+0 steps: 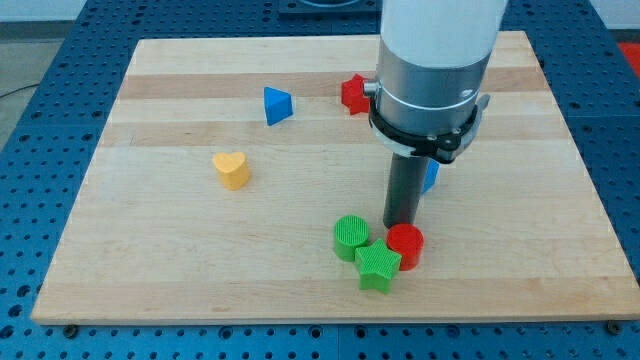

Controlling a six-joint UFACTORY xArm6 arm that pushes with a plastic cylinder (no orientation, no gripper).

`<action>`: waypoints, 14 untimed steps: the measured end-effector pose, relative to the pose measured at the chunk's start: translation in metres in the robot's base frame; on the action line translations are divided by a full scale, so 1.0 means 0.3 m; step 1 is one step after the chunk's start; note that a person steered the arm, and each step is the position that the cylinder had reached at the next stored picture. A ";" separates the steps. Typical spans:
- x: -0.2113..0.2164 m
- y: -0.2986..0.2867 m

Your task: Move red star to the bottom left of the green circle

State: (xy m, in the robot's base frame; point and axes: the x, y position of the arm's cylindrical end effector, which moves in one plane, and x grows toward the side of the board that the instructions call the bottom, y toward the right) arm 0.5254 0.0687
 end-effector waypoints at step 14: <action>-0.638 -0.088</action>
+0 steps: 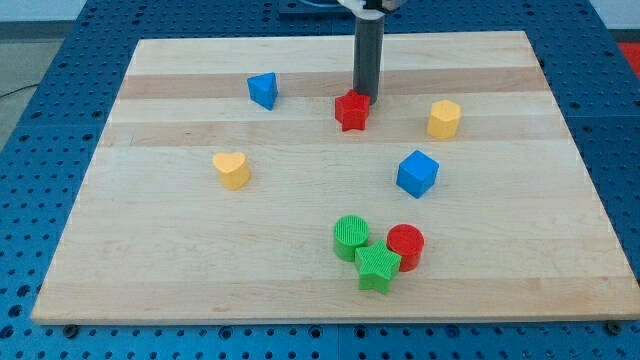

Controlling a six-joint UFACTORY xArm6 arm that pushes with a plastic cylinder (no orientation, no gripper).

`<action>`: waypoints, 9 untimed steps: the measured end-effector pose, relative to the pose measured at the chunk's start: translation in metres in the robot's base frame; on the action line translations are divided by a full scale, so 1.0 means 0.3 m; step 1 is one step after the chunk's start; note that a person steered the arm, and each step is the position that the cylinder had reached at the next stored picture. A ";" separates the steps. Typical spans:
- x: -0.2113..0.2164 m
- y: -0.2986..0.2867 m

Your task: Move red star to the bottom left of the green circle

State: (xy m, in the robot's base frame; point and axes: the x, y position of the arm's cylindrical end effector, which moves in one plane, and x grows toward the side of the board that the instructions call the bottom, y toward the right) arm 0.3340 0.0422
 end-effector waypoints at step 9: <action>0.435 -0.356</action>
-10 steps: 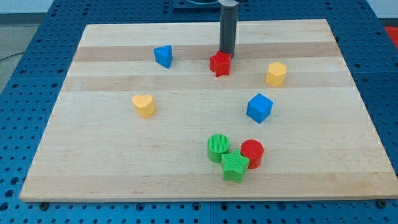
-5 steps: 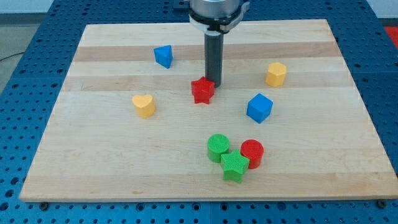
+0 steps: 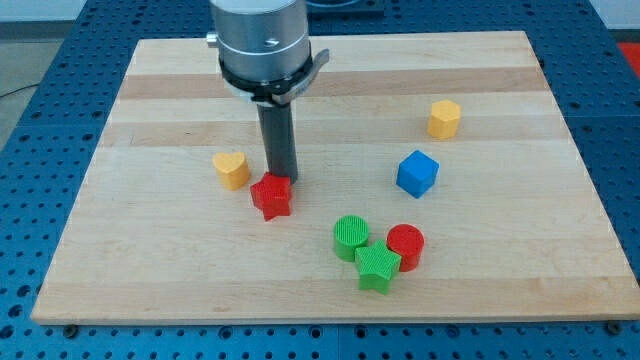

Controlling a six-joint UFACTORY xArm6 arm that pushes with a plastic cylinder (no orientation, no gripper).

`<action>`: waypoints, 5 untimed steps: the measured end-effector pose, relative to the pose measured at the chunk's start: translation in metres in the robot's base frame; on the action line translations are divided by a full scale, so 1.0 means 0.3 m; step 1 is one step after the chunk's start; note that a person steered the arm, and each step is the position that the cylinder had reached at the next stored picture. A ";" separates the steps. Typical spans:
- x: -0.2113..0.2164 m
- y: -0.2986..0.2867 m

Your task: Move red star to the bottom left of the green circle

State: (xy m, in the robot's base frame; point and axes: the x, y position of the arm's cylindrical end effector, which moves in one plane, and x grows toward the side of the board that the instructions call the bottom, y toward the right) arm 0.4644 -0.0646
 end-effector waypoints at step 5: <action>0.201 -0.120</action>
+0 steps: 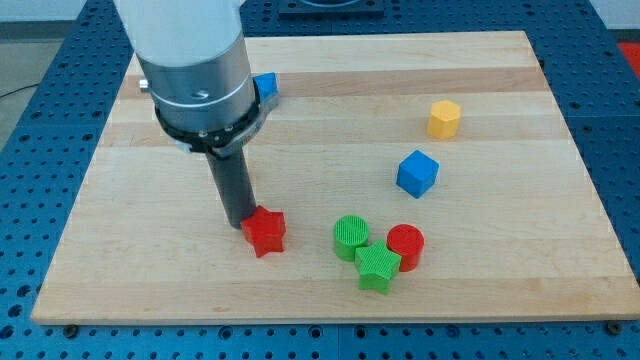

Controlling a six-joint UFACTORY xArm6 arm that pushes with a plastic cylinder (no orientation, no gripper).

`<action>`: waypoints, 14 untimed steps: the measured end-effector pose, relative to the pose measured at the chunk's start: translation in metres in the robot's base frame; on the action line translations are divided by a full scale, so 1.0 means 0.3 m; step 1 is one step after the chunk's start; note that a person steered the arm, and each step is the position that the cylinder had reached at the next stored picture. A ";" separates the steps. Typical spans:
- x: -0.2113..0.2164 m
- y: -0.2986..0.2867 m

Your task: Move red star to the bottom left of the green circle

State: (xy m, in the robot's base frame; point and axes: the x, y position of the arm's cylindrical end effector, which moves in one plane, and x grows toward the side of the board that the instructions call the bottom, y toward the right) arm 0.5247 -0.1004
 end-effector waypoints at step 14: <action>0.149 0.188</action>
State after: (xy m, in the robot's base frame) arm 0.5693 -0.0441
